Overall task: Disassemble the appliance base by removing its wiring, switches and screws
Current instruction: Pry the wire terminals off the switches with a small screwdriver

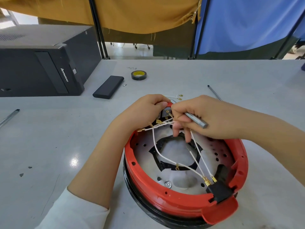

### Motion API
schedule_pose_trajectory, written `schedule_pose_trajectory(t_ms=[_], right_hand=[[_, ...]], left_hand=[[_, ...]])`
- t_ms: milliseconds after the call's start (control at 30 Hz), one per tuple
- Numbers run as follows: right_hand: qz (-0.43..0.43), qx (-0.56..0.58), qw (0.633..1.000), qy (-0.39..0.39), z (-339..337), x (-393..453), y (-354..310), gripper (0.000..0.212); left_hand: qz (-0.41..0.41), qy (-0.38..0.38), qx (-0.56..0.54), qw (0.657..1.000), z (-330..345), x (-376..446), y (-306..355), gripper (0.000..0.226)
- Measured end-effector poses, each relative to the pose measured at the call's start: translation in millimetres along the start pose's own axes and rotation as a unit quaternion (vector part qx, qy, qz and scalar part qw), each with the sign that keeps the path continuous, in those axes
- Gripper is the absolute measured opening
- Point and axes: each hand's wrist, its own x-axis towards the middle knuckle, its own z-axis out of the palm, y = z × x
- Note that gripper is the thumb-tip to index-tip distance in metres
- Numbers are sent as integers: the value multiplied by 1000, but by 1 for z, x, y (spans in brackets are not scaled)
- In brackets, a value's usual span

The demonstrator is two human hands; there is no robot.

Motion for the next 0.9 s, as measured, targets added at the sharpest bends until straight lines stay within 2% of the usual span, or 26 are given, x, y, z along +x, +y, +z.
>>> schedule_pose_trajectory(t_ms=[167,300,400,500,633,833,900], right_hand=[[-27,39,999,23,10,12,12,40],[-43,-54,997,28,9,12,19,38],[-40,-75,995,43,1,4,24,30],[-13,-49,996,69,-9,-10,31,25],[14,5,993,119,-14,-19,42,29],[29,52,986,154,-15,-16,53,34],[51,37,992,112,-25,-13,55,35]], left_hand=[[-1,-9,2,1000,0,-1,1,23],[4,-8,-17,1000,1,-1,-2,25],[2,-1,-8,1000,0,0,-2,26],[-10,1,0,1000,2,0,-3,27],[-23,-6,-10,1000,0,-1,-3,27],[-21,-3,-4,1000,0,0,-3,27],[-18,-2,-9,1000,0,-1,-2,26]])
